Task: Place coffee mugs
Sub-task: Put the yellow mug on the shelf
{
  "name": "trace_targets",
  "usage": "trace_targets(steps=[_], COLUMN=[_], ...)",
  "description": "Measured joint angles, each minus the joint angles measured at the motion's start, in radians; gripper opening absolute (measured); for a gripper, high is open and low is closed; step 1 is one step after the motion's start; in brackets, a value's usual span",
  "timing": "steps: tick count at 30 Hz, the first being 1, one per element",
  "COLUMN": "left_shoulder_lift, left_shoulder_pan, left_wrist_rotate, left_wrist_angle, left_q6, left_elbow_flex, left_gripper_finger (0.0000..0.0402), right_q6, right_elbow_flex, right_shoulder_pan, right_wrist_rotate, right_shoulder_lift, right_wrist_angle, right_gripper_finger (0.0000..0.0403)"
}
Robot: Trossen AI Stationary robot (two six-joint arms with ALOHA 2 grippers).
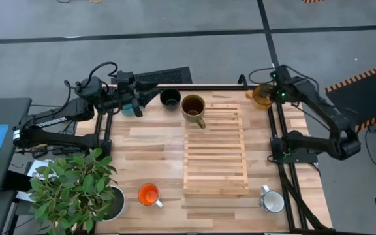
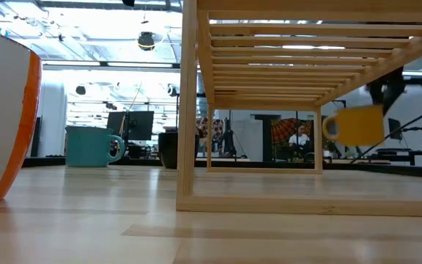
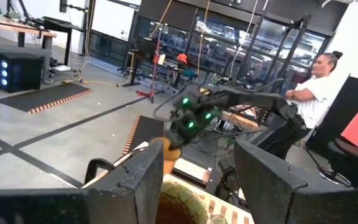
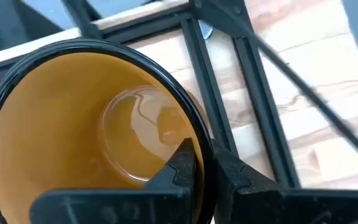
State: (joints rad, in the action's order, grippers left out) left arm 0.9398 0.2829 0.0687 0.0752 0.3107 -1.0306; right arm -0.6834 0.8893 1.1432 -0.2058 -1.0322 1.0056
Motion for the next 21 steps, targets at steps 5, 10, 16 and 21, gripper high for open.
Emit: trace_targets(steps=[5,10,16,21], left_shoulder_lift=[0.0,0.0,0.0,0.0], left_shoulder_pan=[0.0,0.0,0.0,0.0], left_wrist_rotate=[0.017,0.044,0.045,0.049], left_wrist_angle=[-0.006,-0.021,-0.02,-0.019], left_q6=[0.0,0.0,0.0,0.0], left_elbow_flex=[0.0,0.0,0.0,0.0], left_gripper_finger=[0.0178,0.0178,0.0178,0.0178], right_q6=[0.003,0.007,-0.062,-0.099], right_elbow_flex=[0.162,0.328,0.541,0.636], right_shoulder_pan=[-0.055,-0.192,-0.487,-0.699], right_wrist_rotate=[0.045,0.144,0.156,0.133], right_shoulder_lift=[0.067,0.07,-0.012,-0.131], right_wrist_angle=[0.037,0.115,0.21,0.256], right_gripper_finger=[0.0042,0.0042,0.0042,0.0042])
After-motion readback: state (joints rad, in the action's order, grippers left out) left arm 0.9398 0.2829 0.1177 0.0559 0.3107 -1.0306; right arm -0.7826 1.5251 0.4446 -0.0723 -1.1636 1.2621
